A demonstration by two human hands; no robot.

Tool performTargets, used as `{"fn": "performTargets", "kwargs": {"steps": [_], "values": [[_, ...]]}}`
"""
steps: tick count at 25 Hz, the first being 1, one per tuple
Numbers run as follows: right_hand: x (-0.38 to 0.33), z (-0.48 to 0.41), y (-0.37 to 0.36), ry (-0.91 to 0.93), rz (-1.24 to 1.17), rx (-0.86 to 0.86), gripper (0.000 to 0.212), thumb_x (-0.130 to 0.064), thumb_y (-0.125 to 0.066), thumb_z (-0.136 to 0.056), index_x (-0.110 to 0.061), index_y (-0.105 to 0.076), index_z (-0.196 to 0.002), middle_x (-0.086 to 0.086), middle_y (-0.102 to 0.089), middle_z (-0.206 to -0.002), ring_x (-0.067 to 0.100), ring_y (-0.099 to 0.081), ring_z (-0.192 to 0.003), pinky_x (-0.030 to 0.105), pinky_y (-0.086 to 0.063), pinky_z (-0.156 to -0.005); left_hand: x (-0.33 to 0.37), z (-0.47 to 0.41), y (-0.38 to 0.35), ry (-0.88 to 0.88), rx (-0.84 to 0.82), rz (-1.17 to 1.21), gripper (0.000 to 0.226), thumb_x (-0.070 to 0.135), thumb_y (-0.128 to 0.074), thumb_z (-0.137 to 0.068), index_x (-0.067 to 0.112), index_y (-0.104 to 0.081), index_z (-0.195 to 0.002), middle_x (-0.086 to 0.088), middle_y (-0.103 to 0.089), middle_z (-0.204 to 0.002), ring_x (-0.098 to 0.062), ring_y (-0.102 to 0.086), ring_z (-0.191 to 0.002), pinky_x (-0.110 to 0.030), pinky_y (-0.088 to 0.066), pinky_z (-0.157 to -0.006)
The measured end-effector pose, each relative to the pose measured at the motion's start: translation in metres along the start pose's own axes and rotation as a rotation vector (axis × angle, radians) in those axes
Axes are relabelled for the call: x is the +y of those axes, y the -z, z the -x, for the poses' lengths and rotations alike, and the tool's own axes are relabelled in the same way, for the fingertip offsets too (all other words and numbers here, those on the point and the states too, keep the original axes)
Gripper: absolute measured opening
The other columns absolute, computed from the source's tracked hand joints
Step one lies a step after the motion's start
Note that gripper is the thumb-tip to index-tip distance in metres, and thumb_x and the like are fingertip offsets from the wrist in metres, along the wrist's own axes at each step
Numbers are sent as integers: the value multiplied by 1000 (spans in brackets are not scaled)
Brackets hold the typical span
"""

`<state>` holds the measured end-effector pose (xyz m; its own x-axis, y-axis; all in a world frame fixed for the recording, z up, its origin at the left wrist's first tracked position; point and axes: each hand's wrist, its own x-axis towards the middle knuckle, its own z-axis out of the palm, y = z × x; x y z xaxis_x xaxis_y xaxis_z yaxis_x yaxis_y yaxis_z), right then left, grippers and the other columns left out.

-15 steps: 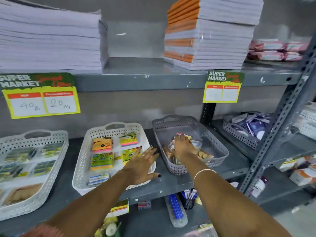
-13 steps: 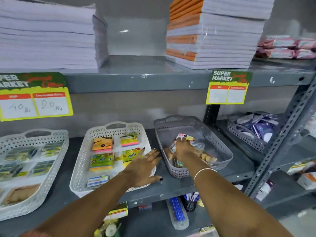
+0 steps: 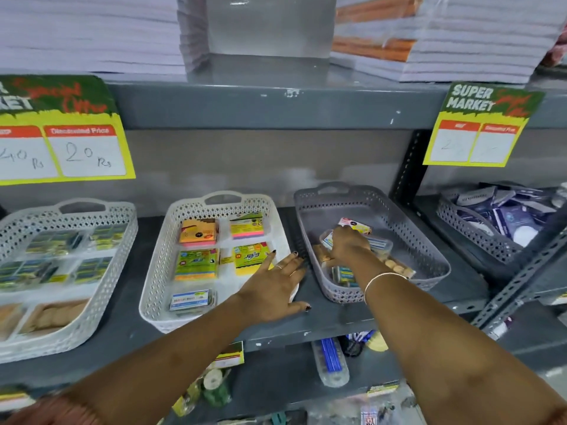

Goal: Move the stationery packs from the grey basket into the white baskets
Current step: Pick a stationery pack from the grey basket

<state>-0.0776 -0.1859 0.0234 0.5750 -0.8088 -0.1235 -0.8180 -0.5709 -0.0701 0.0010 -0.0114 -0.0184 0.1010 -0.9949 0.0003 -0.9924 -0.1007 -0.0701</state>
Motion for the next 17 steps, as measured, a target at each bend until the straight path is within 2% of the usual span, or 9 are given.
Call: {"fn": "performTargets", "kwargs": {"steps": [7,10,13,17], "values": [[-41,7,28,70,-22,48,45,-9,-65,-82,-8,-54,-126,13,-61,-127,30,-61,-116,35,-51,-92,-29,31,13,139,81,91,78,68,-26,-86,23,-9,-147,-1,-3,-160,-17,3,-147,-45,9,-116],[-69,15,35,217,-72,70,51,-11,-68,-80,-10,-53,-128,13,-59,-129,30,-59,-117,34,-49,-91,-64,83,14,215,103,85,93,81,-3,-72,27,-4,-147,2,3,-159,-18,9,-146,-45,13,-113],[-95,30,22,451,-87,-66,55,-8,-68,-80,-7,-47,-130,14,-53,-133,30,-54,-118,30,-44,-81,-84,130,11,321,41,99,110,88,18,-53,31,6,-147,5,10,-158,-18,15,-144,-47,12,-115],[-115,50,-9,571,81,-311,55,-6,-64,-83,-9,-44,-133,13,-48,-136,31,-52,-119,35,-46,-89,-82,151,3,419,14,141,114,86,21,-53,28,-1,-148,3,6,-160,-21,10,-146,-52,1,-117]]}}
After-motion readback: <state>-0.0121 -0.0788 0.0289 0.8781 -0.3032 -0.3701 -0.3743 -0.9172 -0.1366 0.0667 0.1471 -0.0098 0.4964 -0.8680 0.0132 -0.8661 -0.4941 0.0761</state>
